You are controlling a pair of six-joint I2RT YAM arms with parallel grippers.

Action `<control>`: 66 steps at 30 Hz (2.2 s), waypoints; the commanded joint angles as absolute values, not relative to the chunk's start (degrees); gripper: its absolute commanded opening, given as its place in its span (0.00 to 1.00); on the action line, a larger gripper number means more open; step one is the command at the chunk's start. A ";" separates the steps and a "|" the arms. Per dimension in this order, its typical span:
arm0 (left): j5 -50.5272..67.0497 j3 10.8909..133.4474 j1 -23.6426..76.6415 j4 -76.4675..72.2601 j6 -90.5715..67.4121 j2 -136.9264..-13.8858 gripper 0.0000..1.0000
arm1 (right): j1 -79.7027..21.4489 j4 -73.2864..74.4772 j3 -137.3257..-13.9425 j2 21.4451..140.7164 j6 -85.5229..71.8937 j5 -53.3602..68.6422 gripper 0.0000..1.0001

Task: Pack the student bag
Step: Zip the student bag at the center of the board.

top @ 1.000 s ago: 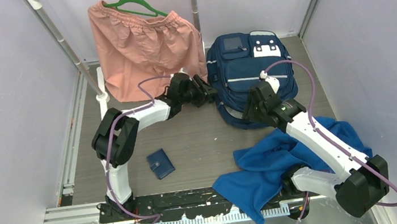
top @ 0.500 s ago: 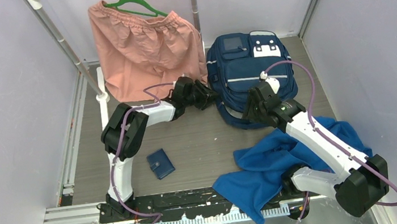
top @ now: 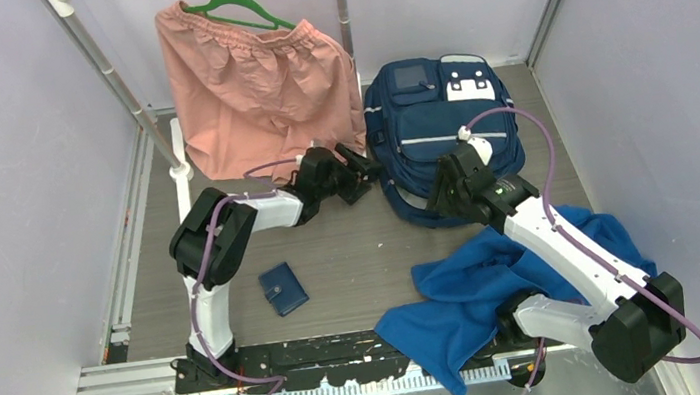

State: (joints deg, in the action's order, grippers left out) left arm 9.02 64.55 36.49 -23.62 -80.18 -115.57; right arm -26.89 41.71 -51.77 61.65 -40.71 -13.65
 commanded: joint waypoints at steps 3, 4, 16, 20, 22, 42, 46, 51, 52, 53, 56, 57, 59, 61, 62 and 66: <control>8.33 67.99 36.59 -33.83 -82.97 -116.17 0.73 | -27.02 40.80 -54.62 61.55 -41.05 -13.50 0.51; 8.29 68.48 36.57 -33.85 -83.01 -116.60 0.73 | -26.99 40.91 -54.52 61.05 -41.04 -13.60 0.51; 9.92 74.75 36.60 -30.49 -81.57 -121.49 0.54 | -26.99 41.95 -54.96 60.17 -41.34 -13.70 0.52; 9.57 73.64 36.63 -30.86 -81.56 -121.25 0.48 | -26.99 42.16 -55.19 59.85 -41.16 -14.02 0.52; 9.41 73.04 36.57 -31.25 -81.57 -121.05 0.41 | -27.06 42.27 -55.15 59.91 -41.22 -14.10 0.51; 15.04 66.61 37.62 -35.63 -78.91 -117.64 0.00 | -30.43 40.09 -53.53 60.28 -46.34 -14.45 0.50; 17.63 66.22 40.12 -32.49 -74.03 -115.06 0.00 | -35.37 39.63 -51.38 61.52 -53.82 -19.46 0.47; 21.19 65.46 42.90 -30.19 -71.57 -113.54 0.00 | -42.89 39.36 -49.83 63.23 -62.29 -27.91 0.41; 21.86 64.97 43.05 -30.87 -71.92 -113.40 0.00 | -43.23 40.11 -49.95 64.02 -63.54 -28.71 0.41; 22.73 64.45 43.13 -32.28 -72.50 -113.25 0.00 | -43.53 40.95 -50.12 64.93 -64.56 -29.17 0.42; 25.22 63.63 43.31 -35.28 -73.87 -112.93 0.00 | -45.08 40.60 -49.60 66.71 -67.12 -31.34 0.47; 25.82 63.70 43.37 -35.52 -74.03 -112.94 0.00 | -45.35 40.50 -49.05 67.07 -68.22 -32.12 0.47; 26.34 63.73 43.57 -35.66 -74.08 -112.77 0.00 | -45.37 39.84 -47.75 67.68 -70.16 -33.71 0.48; 26.37 63.43 43.51 -36.15 -74.26 -112.78 0.00 | -45.44 39.87 -46.87 68.12 -71.36 -36.07 0.48; 26.30 63.38 43.51 -36.36 -74.42 -112.77 0.00 | -45.44 39.96 -46.71 68.37 -71.52 -37.20 0.48; 27.11 63.94 43.51 -37.53 -75.23 -113.68 0.00 | -45.36 37.94 -46.38 70.59 -71.23 -39.80 0.47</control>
